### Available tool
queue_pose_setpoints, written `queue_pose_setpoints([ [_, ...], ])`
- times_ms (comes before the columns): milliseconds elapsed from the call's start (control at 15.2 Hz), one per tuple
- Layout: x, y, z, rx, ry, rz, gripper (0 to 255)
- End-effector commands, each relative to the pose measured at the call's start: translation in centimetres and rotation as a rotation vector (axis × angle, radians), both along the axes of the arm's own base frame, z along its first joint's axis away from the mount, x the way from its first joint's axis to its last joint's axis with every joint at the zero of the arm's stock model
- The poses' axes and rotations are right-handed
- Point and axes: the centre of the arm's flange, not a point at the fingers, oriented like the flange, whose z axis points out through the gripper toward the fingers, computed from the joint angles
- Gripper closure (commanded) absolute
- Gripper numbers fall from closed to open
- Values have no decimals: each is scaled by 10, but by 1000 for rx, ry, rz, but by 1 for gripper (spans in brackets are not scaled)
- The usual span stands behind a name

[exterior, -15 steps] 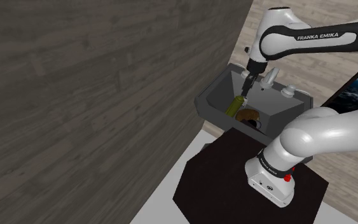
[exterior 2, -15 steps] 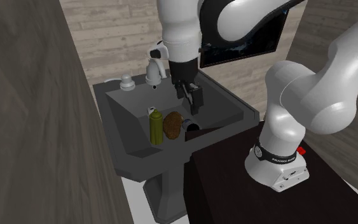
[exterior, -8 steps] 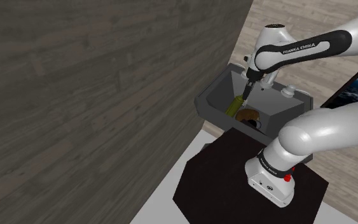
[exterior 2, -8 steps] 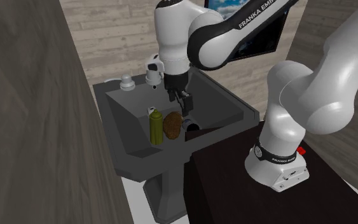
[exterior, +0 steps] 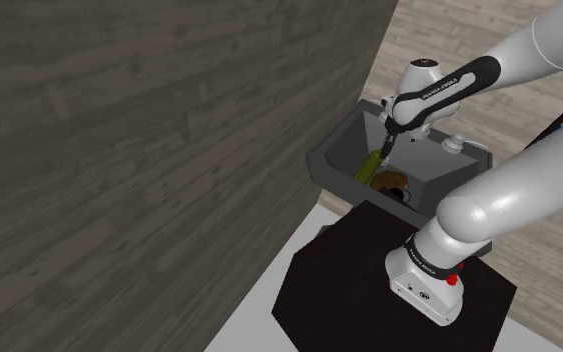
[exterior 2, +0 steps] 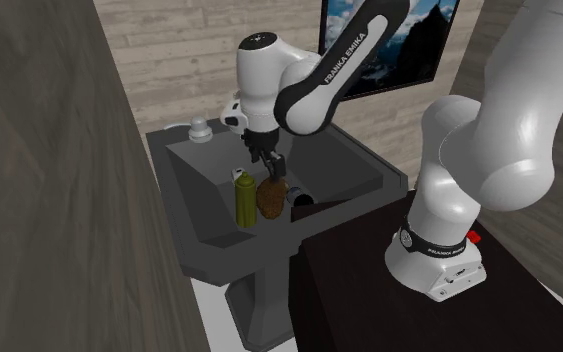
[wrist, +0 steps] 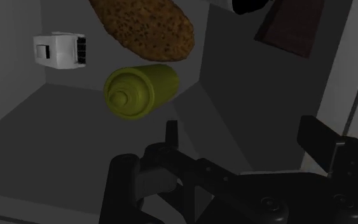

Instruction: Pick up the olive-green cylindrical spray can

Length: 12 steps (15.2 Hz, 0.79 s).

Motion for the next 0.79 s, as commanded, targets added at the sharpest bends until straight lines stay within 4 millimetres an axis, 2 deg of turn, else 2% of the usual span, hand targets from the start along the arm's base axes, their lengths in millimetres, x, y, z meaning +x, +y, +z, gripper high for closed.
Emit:
queue_pose_setpoints([
  [0, 8, -19, -13, -18, -12, 25, 0],
  [528, 39, -92, -68, -80, -51, 117, 0],
  [726, 39, -93, -79, -81, -51, 117, 0],
])
